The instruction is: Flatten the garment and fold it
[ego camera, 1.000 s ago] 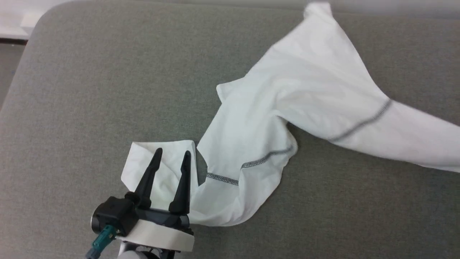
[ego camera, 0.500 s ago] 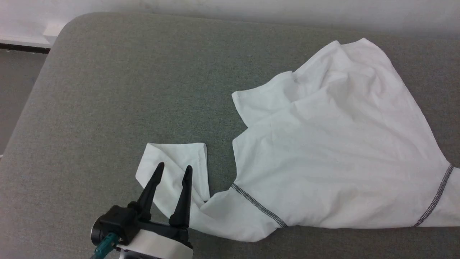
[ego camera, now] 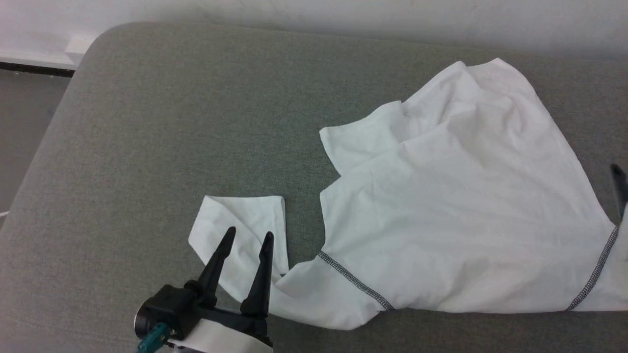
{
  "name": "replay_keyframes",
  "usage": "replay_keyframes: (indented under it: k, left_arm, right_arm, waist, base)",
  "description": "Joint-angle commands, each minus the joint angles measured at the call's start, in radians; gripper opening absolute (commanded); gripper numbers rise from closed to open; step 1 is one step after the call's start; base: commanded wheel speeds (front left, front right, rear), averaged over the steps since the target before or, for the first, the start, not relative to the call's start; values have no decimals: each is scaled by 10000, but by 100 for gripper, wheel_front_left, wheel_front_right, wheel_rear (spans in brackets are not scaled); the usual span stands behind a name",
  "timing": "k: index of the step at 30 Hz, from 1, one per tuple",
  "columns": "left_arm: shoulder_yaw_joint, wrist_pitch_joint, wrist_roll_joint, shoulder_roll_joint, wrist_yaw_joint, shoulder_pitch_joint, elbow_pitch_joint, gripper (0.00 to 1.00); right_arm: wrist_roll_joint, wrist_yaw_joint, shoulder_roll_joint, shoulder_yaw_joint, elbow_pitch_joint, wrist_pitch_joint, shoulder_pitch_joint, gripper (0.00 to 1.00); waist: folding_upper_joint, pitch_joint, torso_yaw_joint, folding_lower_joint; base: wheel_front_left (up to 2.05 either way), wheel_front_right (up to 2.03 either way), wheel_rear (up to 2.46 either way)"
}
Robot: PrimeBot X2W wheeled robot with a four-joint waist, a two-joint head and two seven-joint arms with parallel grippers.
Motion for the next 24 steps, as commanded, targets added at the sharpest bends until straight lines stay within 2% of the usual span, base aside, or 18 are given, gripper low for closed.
replay_keyframes:
  k: [1,3,7,15,24]
  left_arm:
    - [-46,-61,-52,-22,49,-61,-28,100]
    - [-119,-111,-101,-46,13,-204,10,100]
    - [-228,-213,-209,-80,-76,-554,166,100]
    - [-477,-405,-361,-147,-204,-1103,636,100]
    - [-698,-543,-569,-228,-254,-1440,1048,100]
  right_arm:
    - [71,-11,-88,325,-97,128,-333,100]
    - [27,-11,-353,1077,12,314,-788,100]
    - [147,-11,-491,2651,755,583,-1864,100]
    - [511,-11,-619,5266,3202,834,-4050,100]
    - [907,-11,-780,6952,5383,701,-5807,100]
  waist:
    - [0,219,99,0]
    - [0,460,220,0]
    - [0,944,546,0]
    - [0,1449,1182,0]
    - [0,1802,1809,0]
  base:
    - [0,0,0]
    - [0,0,0]
    - [0,0,0]
    - [0,0,0]
    - [0,0,0]
